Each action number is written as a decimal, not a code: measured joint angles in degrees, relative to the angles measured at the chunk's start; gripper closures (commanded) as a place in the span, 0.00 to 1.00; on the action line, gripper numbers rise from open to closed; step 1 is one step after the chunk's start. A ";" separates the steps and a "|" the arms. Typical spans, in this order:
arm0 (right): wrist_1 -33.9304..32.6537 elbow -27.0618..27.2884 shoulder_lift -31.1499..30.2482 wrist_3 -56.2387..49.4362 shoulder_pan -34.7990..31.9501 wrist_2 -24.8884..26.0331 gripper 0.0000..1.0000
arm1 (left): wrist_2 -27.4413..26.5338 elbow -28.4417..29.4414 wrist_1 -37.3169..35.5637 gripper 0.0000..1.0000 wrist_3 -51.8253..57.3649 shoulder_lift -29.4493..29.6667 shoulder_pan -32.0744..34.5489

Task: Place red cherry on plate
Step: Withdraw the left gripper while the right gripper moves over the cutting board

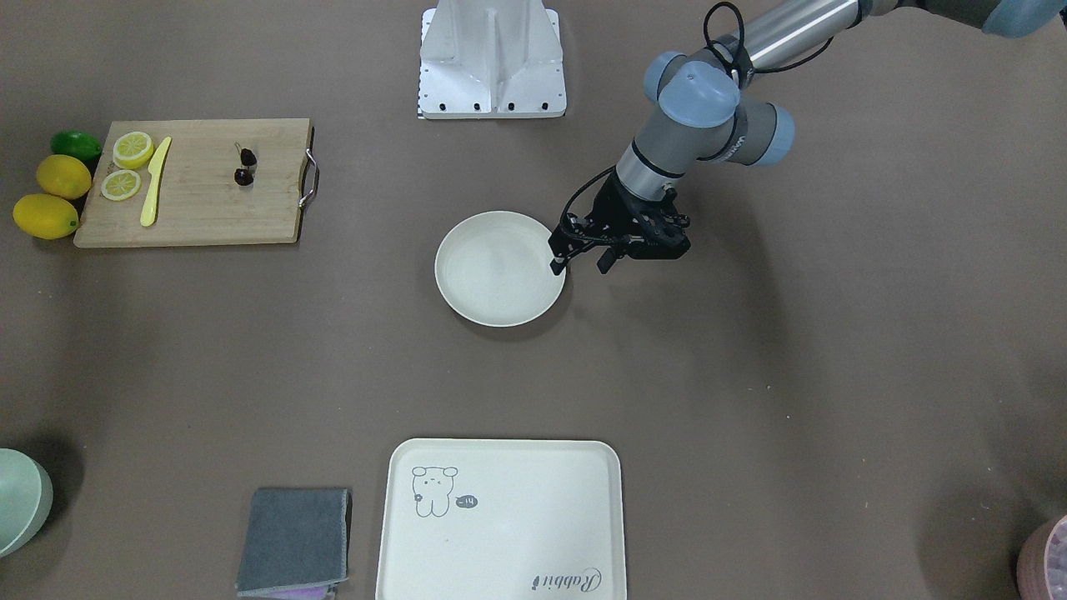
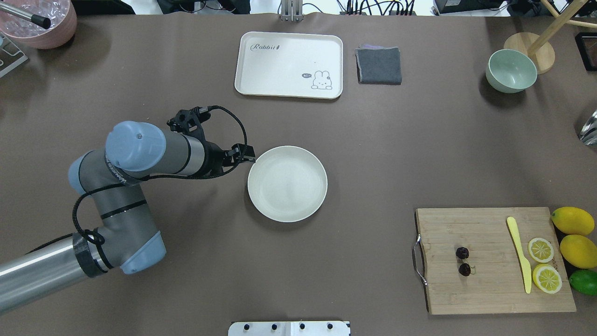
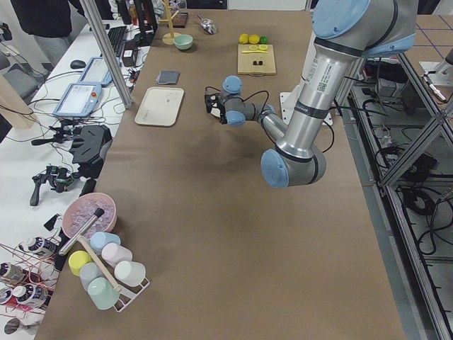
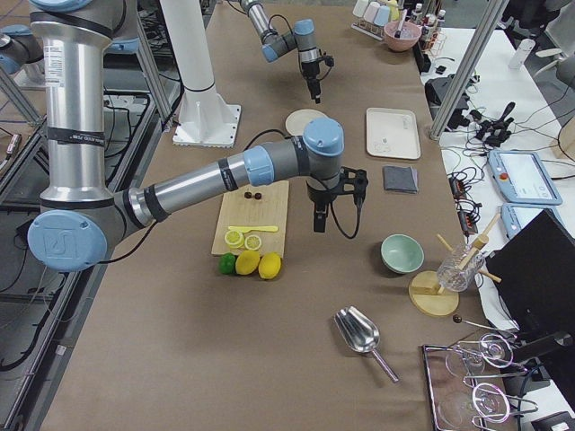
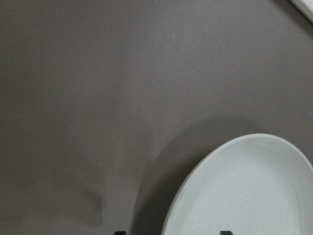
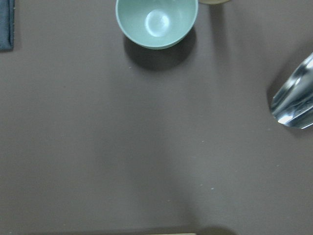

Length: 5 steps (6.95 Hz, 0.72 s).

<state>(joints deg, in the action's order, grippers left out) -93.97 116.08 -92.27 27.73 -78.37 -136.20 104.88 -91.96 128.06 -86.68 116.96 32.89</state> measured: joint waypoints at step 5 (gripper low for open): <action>26.81 3.17 -6.66 35.77 31.28 16.19 0.00 | 3.99 -0.97 -9.49 0.02 15.84 -0.83 12.32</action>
<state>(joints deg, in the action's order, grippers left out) -67.16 119.25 -98.94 63.50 -47.10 -120.01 108.87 -92.92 118.57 -70.84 116.13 45.21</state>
